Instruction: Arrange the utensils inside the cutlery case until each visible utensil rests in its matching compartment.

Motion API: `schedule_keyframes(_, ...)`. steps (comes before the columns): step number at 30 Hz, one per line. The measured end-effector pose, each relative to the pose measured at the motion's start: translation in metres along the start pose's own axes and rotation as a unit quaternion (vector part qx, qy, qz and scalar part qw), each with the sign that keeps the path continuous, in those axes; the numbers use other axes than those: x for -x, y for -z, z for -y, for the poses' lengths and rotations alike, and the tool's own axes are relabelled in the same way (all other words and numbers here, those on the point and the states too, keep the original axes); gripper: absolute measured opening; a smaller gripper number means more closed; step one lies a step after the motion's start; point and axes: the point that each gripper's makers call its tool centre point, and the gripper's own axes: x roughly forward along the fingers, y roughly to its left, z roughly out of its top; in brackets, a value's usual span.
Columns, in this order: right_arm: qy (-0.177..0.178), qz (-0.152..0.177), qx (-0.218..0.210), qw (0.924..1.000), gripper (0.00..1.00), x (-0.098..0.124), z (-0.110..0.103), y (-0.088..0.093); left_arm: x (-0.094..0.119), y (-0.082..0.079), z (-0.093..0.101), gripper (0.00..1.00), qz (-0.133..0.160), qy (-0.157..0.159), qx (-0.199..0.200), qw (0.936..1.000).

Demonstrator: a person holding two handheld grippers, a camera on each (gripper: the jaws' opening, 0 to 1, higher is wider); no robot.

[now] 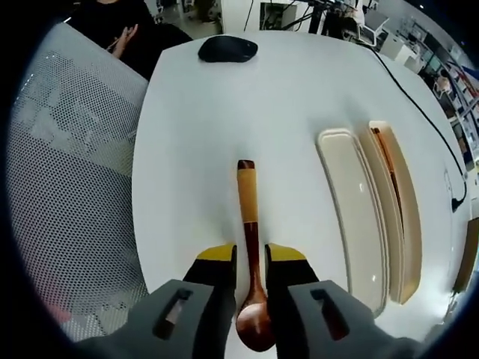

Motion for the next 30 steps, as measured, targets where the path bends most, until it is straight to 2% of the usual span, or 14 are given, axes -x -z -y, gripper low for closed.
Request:
schedule_keyframes(1, -0.004, 0.003, 0.002, 1.0, 0.03, 0.0, -0.002, -0.001, 0.0, 0.0, 0.001, 0.74, 0.0, 0.001, 0.001, 1.0)
schedule_keyframes(2, -0.002, 0.006, -0.002, 1.0, 0.03, -0.001, -0.001, -0.003, 0.0, 0.0, 0.001, 0.74, 0.0, 0.002, 0.001, 1.0)
schedule_keyframes(7, -0.005, -0.03, -0.025, 0.9992, 0.02, -0.006, 0.003, 0.0, -0.001, 0.008, 0.003, 0.74, -0.017, 0.007, -0.006, 0.9998)
schedule_keyframes(12, -0.005, -0.044, -0.011, 0.9989, 0.02, -0.005, 0.001, 0.001, -0.002, -0.001, 0.002, 0.74, -0.011, 0.007, -0.011, 0.9999)
schedule_keyframes(14, -0.001, -0.041, -0.002, 0.9991, 0.02, -0.006, 0.003, 0.002, -0.003, -0.006, 0.001, 0.74, -0.004, 0.005, -0.016, 0.9998)
schedule_keyframes(18, 0.009, -0.027, -0.018, 0.9994, 0.01, -0.008, 0.01, 0.005, -0.003, -0.009, 0.001, 0.74, 0.005, 0.003, -0.01, 0.9999)
schedule_keyframes(23, 0.014, -0.028, -0.025, 0.9992, 0.01, -0.004, 0.007, 0.007, -0.001, -0.006, 0.002, 0.74, 0.002, 0.005, -0.013, 0.9999)
schedule_keyframes(30, 0.04, -0.001, -0.022, 0.999, 0.02, 0.008, 0.014, 0.0, 0.001, -0.003, 0.0, 0.74, 0.003, 0.001, -0.005, 1.0)
